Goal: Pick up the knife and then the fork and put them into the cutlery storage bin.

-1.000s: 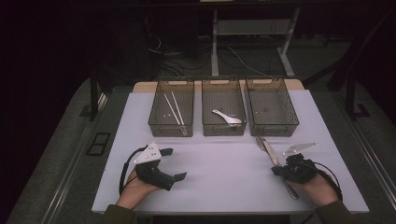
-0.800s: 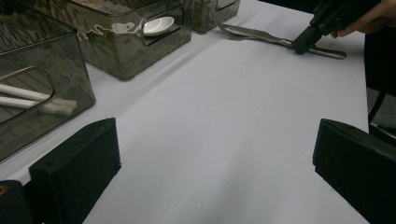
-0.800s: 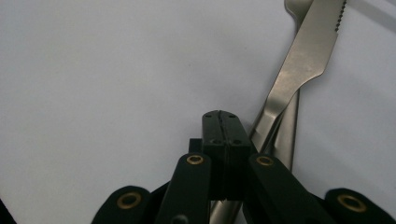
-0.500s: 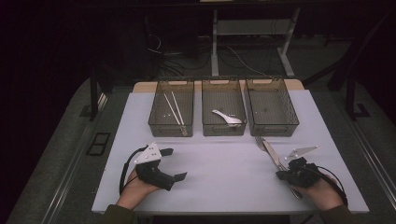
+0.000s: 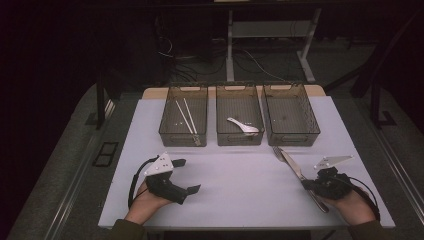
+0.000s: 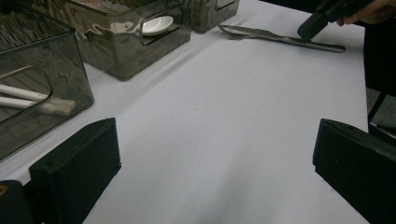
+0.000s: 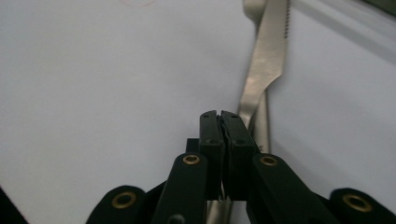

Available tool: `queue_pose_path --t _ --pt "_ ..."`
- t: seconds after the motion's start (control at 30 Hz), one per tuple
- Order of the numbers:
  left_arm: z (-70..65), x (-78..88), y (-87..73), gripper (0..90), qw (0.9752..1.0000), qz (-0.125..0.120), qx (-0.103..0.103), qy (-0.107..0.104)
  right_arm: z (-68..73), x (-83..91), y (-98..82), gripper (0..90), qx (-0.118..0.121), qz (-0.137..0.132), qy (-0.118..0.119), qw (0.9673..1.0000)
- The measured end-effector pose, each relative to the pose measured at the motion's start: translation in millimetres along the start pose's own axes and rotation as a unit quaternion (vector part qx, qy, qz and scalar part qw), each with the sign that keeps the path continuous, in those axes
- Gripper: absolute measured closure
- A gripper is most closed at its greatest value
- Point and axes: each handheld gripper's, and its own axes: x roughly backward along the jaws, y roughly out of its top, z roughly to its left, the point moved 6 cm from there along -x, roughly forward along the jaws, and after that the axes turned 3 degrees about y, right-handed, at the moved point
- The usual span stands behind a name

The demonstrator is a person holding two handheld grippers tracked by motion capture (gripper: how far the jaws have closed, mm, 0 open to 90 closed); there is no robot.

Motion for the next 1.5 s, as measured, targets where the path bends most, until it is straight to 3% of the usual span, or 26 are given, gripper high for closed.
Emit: queue_pose_path --t 0.17,0.3,1.0,1.2,1.5 --pt "-0.5 -0.4 0.2 0.0 1.0000 0.000 0.000 0.000 -7.0 -1.8 3.4 77.1 -0.011 -0.001 -0.012 0.9999" --pt "-0.2 -0.2 0.2 0.0 1.0000 0.000 0.000 0.000 -6.7 -8.0 4.8 74.2 -0.007 0.004 -0.016 0.9998" --pt "-0.4 -0.7 0.1 0.0 1.0000 0.000 0.000 -0.001 -1.5 -18.5 0.8 72.7 -0.019 0.020 -0.042 0.9987" --pt "-1.4 -1.8 0.4 0.0 1.0000 0.001 0.000 -0.002 -0.6 -19.2 0.4 74.4 -0.037 0.016 -0.053 0.9978" --pt "-1.1 -2.0 0.4 0.0 1.0000 0.000 0.000 -0.002 -4.1 -18.8 1.8 79.0 -0.054 0.022 -0.046 0.9973"
